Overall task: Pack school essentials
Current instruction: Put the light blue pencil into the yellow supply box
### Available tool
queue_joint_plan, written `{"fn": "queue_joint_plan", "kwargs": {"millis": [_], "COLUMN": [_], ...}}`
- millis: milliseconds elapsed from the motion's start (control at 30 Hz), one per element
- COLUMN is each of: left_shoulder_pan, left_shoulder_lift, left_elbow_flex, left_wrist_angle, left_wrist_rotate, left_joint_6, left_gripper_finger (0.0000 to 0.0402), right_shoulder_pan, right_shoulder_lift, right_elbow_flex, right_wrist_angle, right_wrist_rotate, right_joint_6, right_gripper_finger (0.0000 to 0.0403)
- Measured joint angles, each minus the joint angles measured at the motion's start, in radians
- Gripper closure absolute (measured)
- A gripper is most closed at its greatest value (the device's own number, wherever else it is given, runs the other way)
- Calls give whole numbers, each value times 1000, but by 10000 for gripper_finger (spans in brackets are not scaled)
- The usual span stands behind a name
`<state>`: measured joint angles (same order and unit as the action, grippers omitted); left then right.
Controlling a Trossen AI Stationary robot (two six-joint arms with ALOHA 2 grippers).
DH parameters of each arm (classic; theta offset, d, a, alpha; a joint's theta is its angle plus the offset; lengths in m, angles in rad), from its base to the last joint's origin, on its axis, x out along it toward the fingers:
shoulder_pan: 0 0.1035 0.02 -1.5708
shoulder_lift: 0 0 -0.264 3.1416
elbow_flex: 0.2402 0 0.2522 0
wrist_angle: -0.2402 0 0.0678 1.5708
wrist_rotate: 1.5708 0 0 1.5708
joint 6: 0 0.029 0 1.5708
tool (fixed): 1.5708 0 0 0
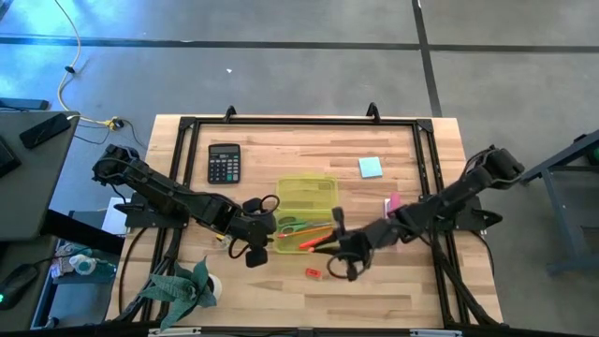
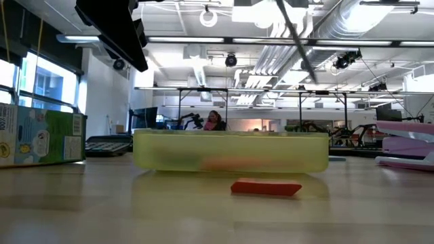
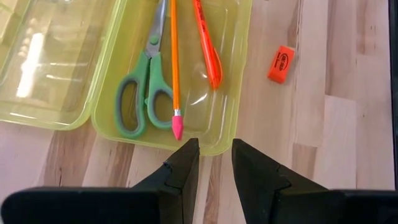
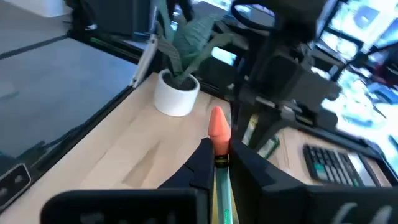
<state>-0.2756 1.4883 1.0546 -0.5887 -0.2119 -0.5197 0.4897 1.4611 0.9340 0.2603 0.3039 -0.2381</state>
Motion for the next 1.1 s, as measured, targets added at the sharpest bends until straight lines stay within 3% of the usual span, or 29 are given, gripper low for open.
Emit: {"fn": "queue_joint_plan", "kwargs": {"millis": [167,333,567,800,1100], "left_shoulder_pan": [0,0,0,0,0], "left_shoulder_lift": [0,0,0,0,0], "left_elbow_flex": [0,0,0,0,0], "left_wrist_angle": [-64,-154,-249,-253,-248], "left_wrist_rotate": [-45,-136,-252,-256,-256], "left_joint_6": [0,-15,-37,-38,-37], "left_gripper_finger": [316,316,316,316,316], "right_shoulder_pan": [-74,-130,-184,-230,-269], "right_shoulder_lift": [34,113,211,274,281], "right_elbow_flex": [0,0,0,0,0], "right_wrist_angle": [32,107,127,157,59], "right_wrist_rotate": [-188,-300,-312,-311,-278], "right_joint_6": [-66,-103,-59,38,104], "right_gripper_finger": [380,380,380,380,380]}}
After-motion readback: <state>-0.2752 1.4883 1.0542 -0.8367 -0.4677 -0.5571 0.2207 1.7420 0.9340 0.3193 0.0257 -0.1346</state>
